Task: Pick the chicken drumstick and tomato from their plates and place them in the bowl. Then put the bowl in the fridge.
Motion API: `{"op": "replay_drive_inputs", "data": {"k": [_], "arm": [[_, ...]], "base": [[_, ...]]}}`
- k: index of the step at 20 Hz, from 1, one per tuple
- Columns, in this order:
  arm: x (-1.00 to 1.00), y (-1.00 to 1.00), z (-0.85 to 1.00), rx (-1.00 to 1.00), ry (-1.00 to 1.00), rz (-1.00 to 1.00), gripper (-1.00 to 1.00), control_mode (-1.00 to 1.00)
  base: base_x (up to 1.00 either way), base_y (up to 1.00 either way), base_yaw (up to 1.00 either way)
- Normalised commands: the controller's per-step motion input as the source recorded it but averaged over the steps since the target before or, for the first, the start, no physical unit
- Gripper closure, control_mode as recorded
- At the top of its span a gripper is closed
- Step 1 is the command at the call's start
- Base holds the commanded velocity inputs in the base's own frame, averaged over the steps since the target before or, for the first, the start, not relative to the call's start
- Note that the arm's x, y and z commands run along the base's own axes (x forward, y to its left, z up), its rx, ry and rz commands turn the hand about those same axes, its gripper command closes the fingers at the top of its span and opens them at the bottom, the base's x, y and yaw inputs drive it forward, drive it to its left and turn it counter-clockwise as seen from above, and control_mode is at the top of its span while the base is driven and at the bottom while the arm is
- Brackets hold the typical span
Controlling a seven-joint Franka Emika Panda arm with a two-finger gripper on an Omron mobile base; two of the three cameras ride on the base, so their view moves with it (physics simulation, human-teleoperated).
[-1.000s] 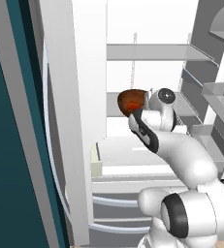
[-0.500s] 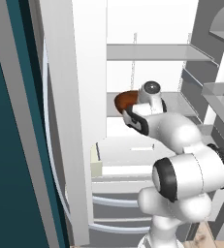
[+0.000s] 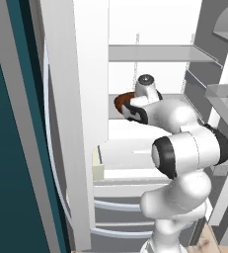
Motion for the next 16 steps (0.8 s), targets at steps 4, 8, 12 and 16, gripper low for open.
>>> {"op": "replay_drive_inputs", "data": {"k": [4, 8, 12, 16], "arm": [[0.38, -0.09, -0.22, 0.0, 0.09, 0.01, 1.0, -1.0], [0.45, -0.02, -0.18, 0.01, 0.01, 0.02, 1.0, -1.0], [0.45, 0.0, -0.2, 0.0, 0.07, 0.03, 1.0, -1.0], [0.41, 0.0, -0.28, 0.02, 0.03, 0.05, 1.0, -1.0]], "base": [[0.0, 0.0, 0.0], [0.0, 0.0, 0.0], [0.0, 0.0, 0.0], [0.0, 0.0, 0.0]]}}
